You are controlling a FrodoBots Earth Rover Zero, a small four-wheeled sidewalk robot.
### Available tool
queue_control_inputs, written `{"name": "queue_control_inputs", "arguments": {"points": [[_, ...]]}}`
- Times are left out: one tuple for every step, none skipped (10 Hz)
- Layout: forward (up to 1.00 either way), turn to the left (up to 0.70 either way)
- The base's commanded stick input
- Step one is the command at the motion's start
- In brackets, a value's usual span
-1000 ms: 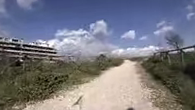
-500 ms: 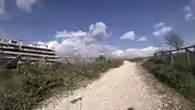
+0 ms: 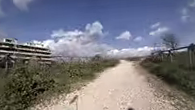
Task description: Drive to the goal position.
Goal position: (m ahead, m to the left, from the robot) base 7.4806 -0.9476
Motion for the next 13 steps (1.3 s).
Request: {"name": "queue_control_inputs", "arguments": {"points": [[0.63, 0.0], [0.63, 0.0], [0.63, -0.05], [0.63, -0.1], [0.63, -0.11], [0.63, 0.0], [0.61, 0.0], [0.61, 0.0], [0.61, 0.0], [0.6, 0.0], [0.6, 0.0], [0.6, 0.0], [0.6, -0.21]]}}
